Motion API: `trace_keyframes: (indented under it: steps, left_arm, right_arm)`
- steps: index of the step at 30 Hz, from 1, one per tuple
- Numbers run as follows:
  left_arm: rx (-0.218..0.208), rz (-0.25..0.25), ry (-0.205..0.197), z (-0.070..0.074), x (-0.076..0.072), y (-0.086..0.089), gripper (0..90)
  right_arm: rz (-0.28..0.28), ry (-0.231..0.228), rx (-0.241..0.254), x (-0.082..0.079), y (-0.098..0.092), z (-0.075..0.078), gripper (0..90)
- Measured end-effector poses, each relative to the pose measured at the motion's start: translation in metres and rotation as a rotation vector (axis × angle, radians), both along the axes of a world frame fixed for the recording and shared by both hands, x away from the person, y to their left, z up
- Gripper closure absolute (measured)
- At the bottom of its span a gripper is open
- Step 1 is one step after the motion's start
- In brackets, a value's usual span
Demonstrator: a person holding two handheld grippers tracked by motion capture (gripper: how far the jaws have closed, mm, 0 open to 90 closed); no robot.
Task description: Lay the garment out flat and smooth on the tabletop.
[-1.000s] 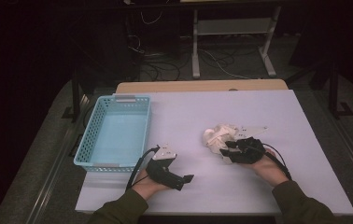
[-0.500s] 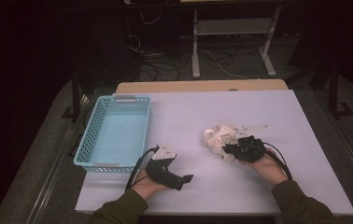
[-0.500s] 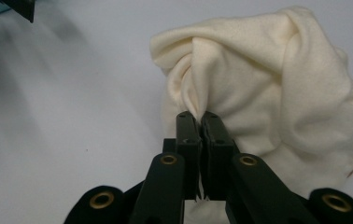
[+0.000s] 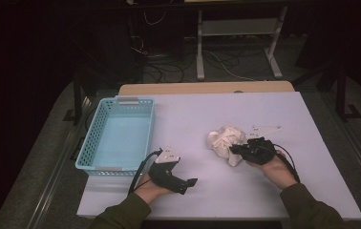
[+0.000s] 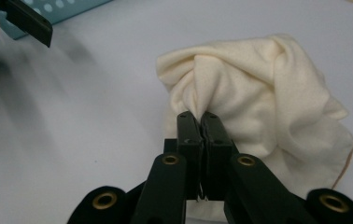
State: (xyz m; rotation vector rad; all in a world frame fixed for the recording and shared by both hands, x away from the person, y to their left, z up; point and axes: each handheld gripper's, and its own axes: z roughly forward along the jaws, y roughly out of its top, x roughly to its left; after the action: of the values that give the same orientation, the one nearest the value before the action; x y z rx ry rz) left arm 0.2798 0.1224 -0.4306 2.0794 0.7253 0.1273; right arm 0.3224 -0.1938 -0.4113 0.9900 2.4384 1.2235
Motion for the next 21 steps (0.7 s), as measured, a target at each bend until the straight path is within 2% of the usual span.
trace_keyframes:
  steps: [21]
  left_arm:
    - [0.0,-0.001,-0.005,0.001,0.0,0.0,0.0]
  right_arm:
    - [-0.012,-0.06,0.052,-0.007,-0.016,0.024,86.4]
